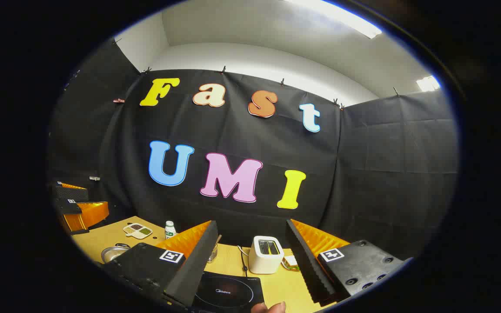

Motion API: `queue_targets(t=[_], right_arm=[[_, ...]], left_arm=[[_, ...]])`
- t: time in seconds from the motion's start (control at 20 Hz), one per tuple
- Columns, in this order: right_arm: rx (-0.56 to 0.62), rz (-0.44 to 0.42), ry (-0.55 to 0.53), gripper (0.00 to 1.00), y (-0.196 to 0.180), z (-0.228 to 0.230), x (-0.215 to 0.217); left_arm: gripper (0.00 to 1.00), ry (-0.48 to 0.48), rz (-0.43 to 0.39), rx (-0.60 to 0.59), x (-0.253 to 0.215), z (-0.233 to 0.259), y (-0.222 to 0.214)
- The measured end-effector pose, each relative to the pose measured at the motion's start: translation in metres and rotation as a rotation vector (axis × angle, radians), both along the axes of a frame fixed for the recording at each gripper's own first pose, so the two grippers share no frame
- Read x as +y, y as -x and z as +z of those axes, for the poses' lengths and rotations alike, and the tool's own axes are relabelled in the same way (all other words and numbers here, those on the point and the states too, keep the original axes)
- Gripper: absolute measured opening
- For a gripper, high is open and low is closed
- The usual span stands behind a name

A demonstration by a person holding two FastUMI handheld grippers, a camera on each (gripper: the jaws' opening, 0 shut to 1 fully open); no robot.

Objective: First push the handle of the pot to place it horizontally, then grasp the pot with both hands and set it on the induction cooktop.

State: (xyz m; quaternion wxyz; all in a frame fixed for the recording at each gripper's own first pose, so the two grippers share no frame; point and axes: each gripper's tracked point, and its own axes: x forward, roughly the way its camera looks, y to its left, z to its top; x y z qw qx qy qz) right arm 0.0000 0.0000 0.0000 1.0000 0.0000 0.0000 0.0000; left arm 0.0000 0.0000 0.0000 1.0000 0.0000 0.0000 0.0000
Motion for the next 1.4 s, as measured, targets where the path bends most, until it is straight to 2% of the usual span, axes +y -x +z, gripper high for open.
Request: queue_targets(t=[1.2,1.3,1.4], right_arm=[[0.001,-0.014,0.008,0.98,-0.0001,-0.0034,-0.0024],[0.001,-0.016,0.012,0.97,0.001,-0.0028,-0.0031],[0.001,-0.015,0.018,0.97,-0.0012,-0.004,-0.0034]], left_arm=[[0.95,-0.018,-0.006,-0.026,0.0042,0.0045,0.0016],[0.89,-0.011,-0.02,-0.028,0.0014,0.0046,0.0049],[0.57,-0.014,-0.041,-0.027,-0.0014,0.0058,0.006]])
